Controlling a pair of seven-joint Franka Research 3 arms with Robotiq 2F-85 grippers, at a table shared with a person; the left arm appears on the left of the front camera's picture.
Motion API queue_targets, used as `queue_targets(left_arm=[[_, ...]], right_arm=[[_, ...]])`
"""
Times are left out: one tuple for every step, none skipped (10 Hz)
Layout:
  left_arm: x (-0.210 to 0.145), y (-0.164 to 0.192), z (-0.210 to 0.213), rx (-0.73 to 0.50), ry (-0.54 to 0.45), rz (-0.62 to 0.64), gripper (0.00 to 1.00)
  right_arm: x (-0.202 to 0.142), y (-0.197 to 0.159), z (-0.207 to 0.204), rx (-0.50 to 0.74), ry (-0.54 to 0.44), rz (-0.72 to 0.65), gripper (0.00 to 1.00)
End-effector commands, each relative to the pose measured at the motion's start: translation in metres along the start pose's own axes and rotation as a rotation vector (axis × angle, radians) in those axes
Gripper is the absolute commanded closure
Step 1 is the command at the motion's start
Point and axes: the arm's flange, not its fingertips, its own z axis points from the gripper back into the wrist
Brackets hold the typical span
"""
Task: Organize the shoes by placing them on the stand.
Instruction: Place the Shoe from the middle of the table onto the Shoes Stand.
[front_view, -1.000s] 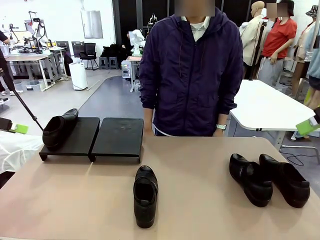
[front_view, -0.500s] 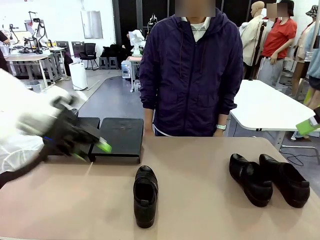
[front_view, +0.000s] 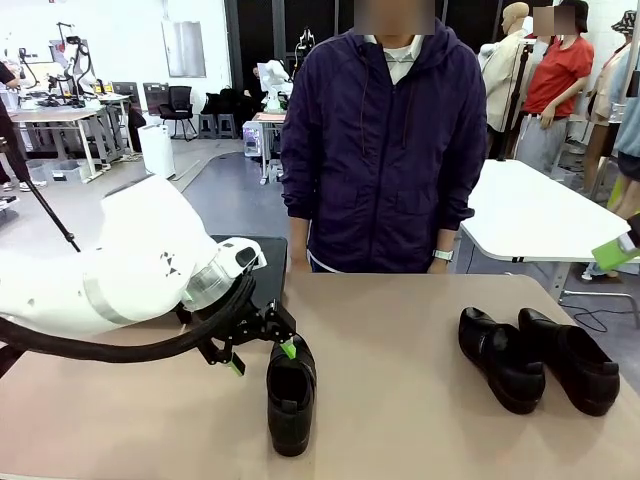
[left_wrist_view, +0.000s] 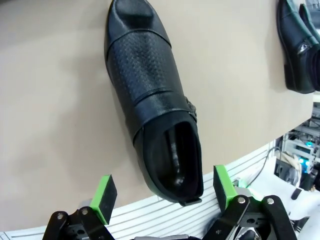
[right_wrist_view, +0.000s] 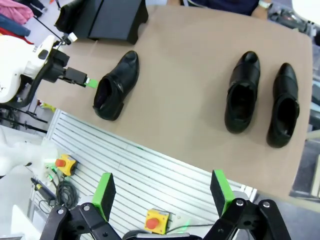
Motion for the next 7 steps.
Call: queue_targets(left_arm=[[-0.018, 0.006, 0.011, -0.02, -0.005, -0.031, 0.0], [0.0, 0.0, 0.0, 0.0, 0.0, 0.0, 0.0], [0.001, 0.0, -0.003, 0.02, 0.047, -0.021, 0.0], [0.002, -0.006, -0.009, 0.042, 0.063, -0.023, 0.0], [0.003, -0.006, -0.012, 0.063, 0.076, -0.011, 0.0], [0.003, -0.006, -0.016, 0.08, 0.105, -0.007, 0.0], [0.004, -0.007, -0.024, 0.097, 0.118, 0.006, 0.0]], right_arm=[[0.0, -0.001, 0.0, 0.032, -0.011, 0.007, 0.0], [0.0, -0.001, 0.0, 0.032, -0.011, 0.007, 0.0], [0.0, -0.001, 0.0, 0.032, -0.011, 0.007, 0.0], [0.0, -0.001, 0.0, 0.032, -0.011, 0.007, 0.0], [0.0, -0.001, 0.0, 0.032, -0.011, 0.007, 0.0], [0.0, -0.001, 0.0, 0.032, -0.011, 0.007, 0.0], [0.0, -0.001, 0.0, 0.032, -0.011, 0.007, 0.0]])
